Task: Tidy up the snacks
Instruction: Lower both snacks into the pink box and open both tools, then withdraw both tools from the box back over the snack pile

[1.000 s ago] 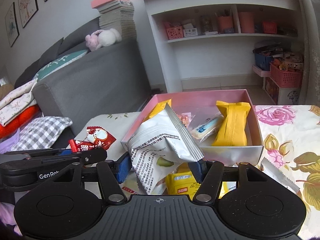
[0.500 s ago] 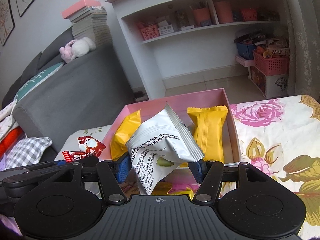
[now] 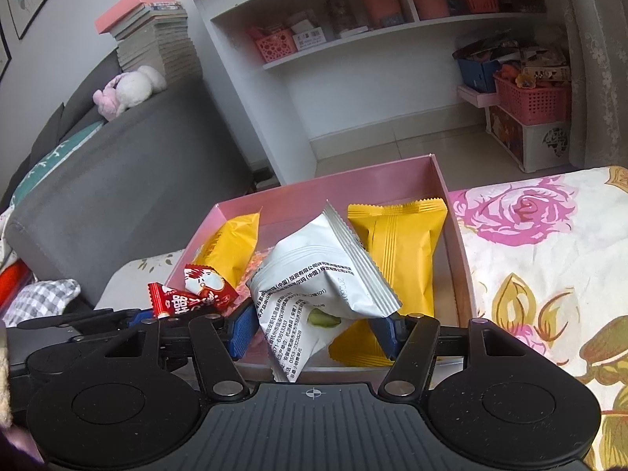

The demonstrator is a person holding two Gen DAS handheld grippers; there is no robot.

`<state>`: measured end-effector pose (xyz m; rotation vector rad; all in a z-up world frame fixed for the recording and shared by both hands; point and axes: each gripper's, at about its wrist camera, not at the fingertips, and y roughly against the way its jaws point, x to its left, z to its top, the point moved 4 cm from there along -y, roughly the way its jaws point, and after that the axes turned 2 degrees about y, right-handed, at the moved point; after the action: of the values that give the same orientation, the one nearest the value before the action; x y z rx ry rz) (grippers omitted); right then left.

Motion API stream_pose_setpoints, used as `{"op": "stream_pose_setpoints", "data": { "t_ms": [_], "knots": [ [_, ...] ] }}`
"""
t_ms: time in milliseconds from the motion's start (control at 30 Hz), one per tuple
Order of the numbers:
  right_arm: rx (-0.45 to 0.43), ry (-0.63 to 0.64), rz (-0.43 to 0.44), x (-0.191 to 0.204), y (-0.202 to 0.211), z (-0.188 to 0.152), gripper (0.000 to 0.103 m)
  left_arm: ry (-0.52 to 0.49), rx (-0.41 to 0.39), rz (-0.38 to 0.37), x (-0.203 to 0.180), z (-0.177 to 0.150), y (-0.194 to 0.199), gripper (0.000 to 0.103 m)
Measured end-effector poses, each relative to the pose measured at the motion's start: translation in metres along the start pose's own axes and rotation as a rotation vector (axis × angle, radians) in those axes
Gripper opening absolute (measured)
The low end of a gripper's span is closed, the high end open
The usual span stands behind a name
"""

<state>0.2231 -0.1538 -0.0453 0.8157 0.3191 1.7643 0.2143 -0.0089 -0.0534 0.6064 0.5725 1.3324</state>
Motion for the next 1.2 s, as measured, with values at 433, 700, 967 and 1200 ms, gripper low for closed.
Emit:
{"op": "stream_pose_setpoints", "data": {
  "t_ms": [433,700,967,1200],
  "knots": [
    [-0.028,-0.022,0.025,-0.005,-0.006,0.006,0.064,0.002,-0.031,-0.035,0.002,0.004,-0.004,0.029],
    [-0.039,-0.078,0.041,-0.008,0.007,0.012,0.078,0.053,-0.065,-0.069,0.005,-0.002,0.011,0.055],
    [-0.043,-0.062,0.016,0.002,0.030,0.006,0.086,0.071,-0.052,-0.093,0.000,-0.008,0.027,0.072],
    [-0.045,-0.042,-0.006,0.014,0.056,0.003,0.088,0.037,-0.037,-0.076,-0.006,-0.019,0.053,0.082]
  ]
}}
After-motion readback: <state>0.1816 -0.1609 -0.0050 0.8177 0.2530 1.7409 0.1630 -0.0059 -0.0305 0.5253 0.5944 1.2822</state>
